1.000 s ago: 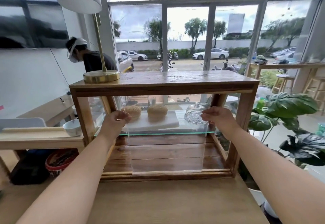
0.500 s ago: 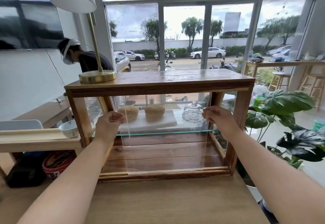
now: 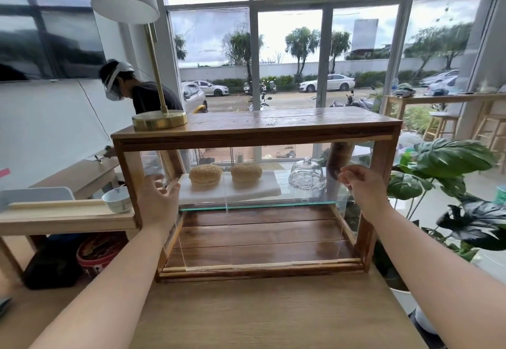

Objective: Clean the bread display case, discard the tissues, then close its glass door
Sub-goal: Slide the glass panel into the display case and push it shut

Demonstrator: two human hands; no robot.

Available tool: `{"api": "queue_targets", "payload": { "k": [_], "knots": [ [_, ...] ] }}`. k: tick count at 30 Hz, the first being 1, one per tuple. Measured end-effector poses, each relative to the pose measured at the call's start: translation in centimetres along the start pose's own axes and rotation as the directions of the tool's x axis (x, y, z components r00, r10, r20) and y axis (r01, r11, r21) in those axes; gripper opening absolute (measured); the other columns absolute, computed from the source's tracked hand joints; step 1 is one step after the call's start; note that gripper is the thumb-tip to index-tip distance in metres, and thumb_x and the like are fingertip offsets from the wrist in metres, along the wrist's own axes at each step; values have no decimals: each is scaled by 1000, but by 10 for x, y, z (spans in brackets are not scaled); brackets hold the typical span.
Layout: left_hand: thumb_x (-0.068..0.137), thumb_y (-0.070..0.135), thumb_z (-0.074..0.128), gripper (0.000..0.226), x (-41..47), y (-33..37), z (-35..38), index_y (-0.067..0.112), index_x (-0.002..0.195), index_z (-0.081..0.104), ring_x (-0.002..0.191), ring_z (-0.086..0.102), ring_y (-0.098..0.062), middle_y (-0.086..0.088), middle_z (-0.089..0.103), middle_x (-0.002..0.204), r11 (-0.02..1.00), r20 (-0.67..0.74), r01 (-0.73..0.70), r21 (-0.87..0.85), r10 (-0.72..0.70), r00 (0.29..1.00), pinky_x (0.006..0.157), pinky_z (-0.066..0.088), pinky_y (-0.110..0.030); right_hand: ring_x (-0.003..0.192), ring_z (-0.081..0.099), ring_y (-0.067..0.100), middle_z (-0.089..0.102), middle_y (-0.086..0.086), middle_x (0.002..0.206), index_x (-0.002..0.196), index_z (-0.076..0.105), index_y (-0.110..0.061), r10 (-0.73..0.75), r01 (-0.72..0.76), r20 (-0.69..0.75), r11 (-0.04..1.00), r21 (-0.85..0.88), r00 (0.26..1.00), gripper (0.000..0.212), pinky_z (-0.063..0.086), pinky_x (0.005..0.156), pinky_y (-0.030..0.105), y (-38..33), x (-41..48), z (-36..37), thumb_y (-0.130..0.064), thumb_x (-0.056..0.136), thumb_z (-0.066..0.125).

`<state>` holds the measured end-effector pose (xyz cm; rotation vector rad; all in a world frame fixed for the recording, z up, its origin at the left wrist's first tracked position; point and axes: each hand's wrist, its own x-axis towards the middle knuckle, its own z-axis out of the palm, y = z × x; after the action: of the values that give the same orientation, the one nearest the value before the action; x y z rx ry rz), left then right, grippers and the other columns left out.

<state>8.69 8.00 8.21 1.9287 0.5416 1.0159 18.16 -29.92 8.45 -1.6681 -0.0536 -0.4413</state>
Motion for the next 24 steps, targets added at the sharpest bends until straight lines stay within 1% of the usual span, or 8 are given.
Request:
{"api": "queue_targets", "payload": {
  "k": [2,5,8,12,15,18,20,24],
  "knots": [
    [84,19,67,31,-22,5,5,7,107,50,91,53,-26,-15,54,105,991,-138,-112,71,121,983,78,48,-40,80,64,15,69,-4,79,81,64,-23,-5,5,-9,1000,0,1000,20,48,86,32,-1,-1,0,-8,90,54],
    [81,14,69,22,-53,11,23,10,98,55,86,54,-22,-10,57,96,857,43,-472,207,474,879,74,48,-37,85,64,20,68,4,87,92,65,-16,-23,23,-33,1000,10,999,14,49,85,29,-2,-5,3,-7,90,54],
    [74,20,75,27,-73,31,48,17,98,63,91,63,-22,-4,65,100,476,384,-828,295,735,559,74,53,-36,78,63,17,67,9,89,94,65,-14,-53,54,-62,998,19,997,13,49,68,11,-3,-9,6,-5,89,56],
    [72,23,72,42,-93,61,91,22,114,64,114,62,-20,-1,65,123,16,646,-981,193,750,139,93,48,-37,75,61,17,67,6,84,95,66,-10,-56,56,-62,998,-1,997,12,47,61,8,-4,-8,6,-4,87,59],
    [89,24,52,52,-93,73,107,18,140,43,141,34,-21,-4,41,150,-167,783,-963,212,618,65,115,26,-44,81,61,19,66,7,88,92,66,-13,-61,60,-48,998,-23,997,11,45,68,16,-6,-8,5,-6,88,58],
    [99,22,33,54,-86,76,114,13,150,17,148,4,-24,-6,12,161,-310,856,-917,252,513,62,119,2,-46,80,60,17,65,5,86,94,65,-13,-65,63,-37,997,-50,997,11,43,66,15,-6,-9,3,-10,89,56],
    [99,21,35,52,-82,75,112,13,149,21,148,8,-23,-5,17,160,-335,849,-908,253,527,42,119,6,-46,79,60,18,65,5,84,93,65,-12,-67,65,-40,997,-48,997,10,43,64,16,-5,-9,2,-11,90,55],
    [85,27,60,47,-75,70,112,21,131,55,137,41,-16,5,51,143,-324,815,-920,222,579,-7,108,38,-41,78,60,17,65,3,82,89,64,-15,-64,60,-58,996,-62,996,8,43,64,17,-1,-9,0,-12,90,56]
  ]
}}
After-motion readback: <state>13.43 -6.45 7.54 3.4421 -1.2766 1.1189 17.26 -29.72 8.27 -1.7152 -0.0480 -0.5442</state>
